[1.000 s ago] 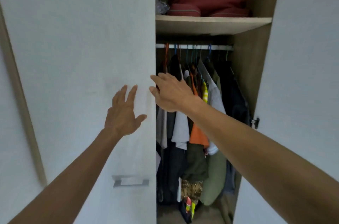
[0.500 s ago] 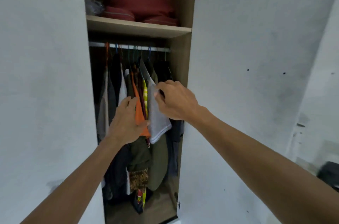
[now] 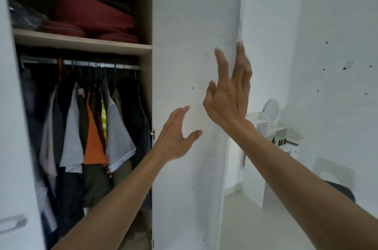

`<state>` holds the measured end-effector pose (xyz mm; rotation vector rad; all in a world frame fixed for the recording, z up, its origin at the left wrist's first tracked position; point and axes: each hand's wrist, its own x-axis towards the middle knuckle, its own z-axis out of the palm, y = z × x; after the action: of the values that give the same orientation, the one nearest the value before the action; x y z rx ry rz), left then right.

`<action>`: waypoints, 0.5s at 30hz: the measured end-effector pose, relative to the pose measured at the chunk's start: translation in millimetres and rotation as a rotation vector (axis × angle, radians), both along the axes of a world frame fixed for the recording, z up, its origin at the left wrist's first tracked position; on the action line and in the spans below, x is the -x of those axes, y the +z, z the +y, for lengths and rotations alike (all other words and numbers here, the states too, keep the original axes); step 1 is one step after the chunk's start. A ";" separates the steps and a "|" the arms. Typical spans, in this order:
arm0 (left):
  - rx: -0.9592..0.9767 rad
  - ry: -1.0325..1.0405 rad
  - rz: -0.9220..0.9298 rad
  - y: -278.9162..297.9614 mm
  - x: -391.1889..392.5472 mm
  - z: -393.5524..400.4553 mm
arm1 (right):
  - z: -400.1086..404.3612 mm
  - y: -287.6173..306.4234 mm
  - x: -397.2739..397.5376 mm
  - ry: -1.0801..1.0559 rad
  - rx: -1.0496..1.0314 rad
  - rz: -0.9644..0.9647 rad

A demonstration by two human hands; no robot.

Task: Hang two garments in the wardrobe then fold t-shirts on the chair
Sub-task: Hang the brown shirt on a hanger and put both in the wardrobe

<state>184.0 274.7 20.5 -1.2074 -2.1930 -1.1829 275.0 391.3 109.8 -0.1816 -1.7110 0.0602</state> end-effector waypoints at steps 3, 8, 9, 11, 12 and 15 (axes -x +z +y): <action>-0.021 -0.018 -0.045 7.2 -21.6 23.8 | 13.1 3.1 -11.6 0.447 0.405 -0.092; -0.006 -0.010 -0.060 3.0 -36.0 27.0 | 15.4 7.9 -21.4 0.610 0.683 -0.057; -0.007 -0.005 -0.059 1.6 -36.2 22.1 | 13.8 7.5 -21.2 0.633 0.666 -0.024; -0.027 0.008 -0.058 0.3 -36.8 10.8 | 6.7 6.3 -19.0 0.706 0.639 0.039; -0.041 0.014 -0.053 0.2 -36.8 3.9 | 1.3 4.5 -16.2 0.747 0.629 0.063; -0.078 0.012 -0.013 3.3 -38.2 -19.1 | -18.5 0.5 -5.9 0.897 0.599 0.068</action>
<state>222.2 255.6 23.8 -1.1568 -2.1395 -1.2628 280.9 372.7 110.2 0.1612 -1.5431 1.2275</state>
